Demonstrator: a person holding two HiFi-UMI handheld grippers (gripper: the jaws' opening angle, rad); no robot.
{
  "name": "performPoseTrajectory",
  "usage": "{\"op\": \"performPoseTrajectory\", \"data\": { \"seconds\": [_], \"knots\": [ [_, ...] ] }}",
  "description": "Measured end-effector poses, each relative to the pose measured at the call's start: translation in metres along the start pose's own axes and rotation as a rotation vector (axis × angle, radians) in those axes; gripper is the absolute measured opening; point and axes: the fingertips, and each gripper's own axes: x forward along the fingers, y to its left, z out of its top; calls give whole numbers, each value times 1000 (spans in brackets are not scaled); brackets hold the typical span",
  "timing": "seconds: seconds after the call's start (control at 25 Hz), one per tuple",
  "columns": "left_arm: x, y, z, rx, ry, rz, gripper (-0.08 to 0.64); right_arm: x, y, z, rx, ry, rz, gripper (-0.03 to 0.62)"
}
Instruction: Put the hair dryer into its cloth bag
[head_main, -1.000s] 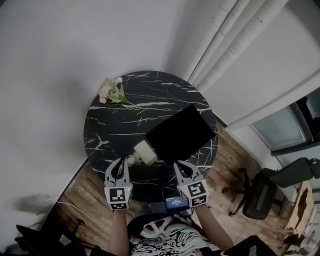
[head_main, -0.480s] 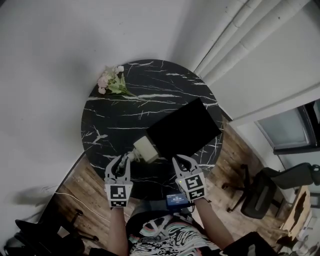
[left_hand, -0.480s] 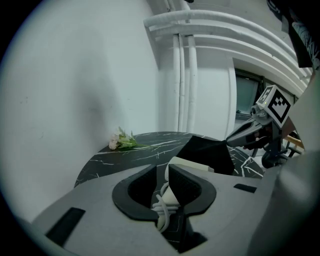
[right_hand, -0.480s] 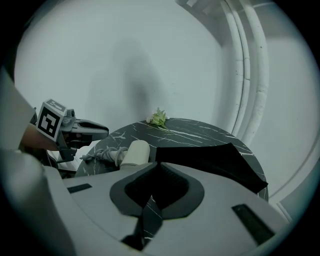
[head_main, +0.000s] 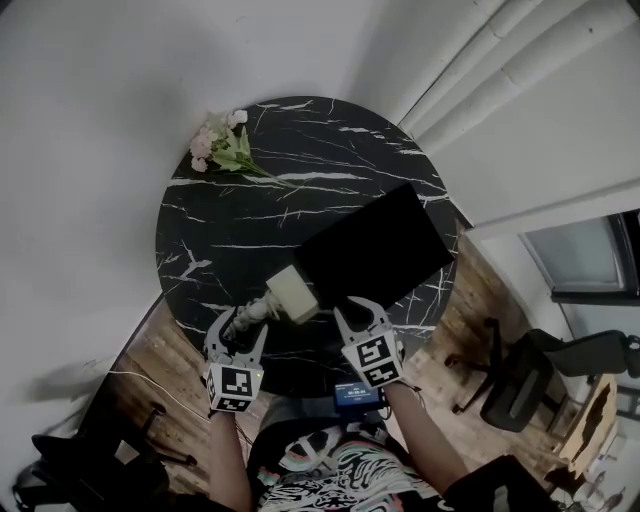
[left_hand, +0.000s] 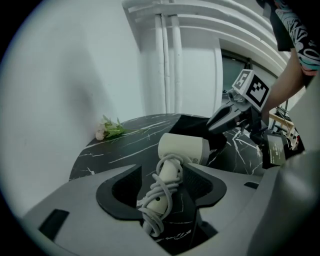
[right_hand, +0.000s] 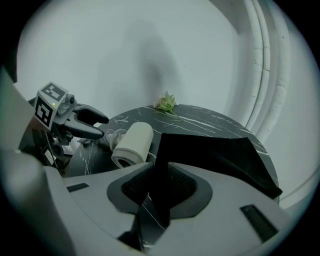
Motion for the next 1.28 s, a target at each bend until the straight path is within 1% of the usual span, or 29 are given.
{"op": "performPoseTrajectory", "data": {
  "seconds": [0.08,0.16,0.24,0.28,0.32,0.4,0.6,0.68,0.76,0.8,0.92,1.08,1.16,1.2,1.28],
  "knots": [
    [5,-4,-6,28,28,-32,265,8,0,-3,-20,24,14,74],
    [12,-10,-14,76,66,-58,286,16,1,-7,-48,52,23,100],
    [17,-13,-21,136,105,-64,327,24,0,-11,-84,83,24,121],
    [19,-13,-23,157,119,-62,333,27,0,-12,-100,97,24,131],
    [21,-13,-25,165,130,-61,336,31,0,-14,-112,109,26,141],
    [25,-13,-31,157,150,-65,336,36,0,-18,-131,135,24,150],
    [32,-12,-38,167,181,-68,337,41,-8,-26,-159,190,-16,150],
    [35,-11,-39,176,191,-72,337,42,-8,-27,-170,197,-9,138],
    [38,-9,-42,197,207,-71,337,41,-8,-25,-173,192,-7,49],
    [39,-8,-43,207,215,-69,337,40,-9,-23,-168,184,-11,37],
    [42,-6,-45,204,218,-78,336,36,-15,-16,-135,155,-29,29],
    [44,-7,-46,186,209,-120,334,29,-21,-8,-112,131,-46,28],
    [45,-10,-47,192,209,-162,302,26,-22,-5,-102,122,-53,28],
    [45,-12,-47,196,209,-182,250,23,-22,-3,-93,117,-55,28],
    [47,-15,-45,202,192,-205,236,18,-24,1,-72,101,-62,28]
  ]
}}
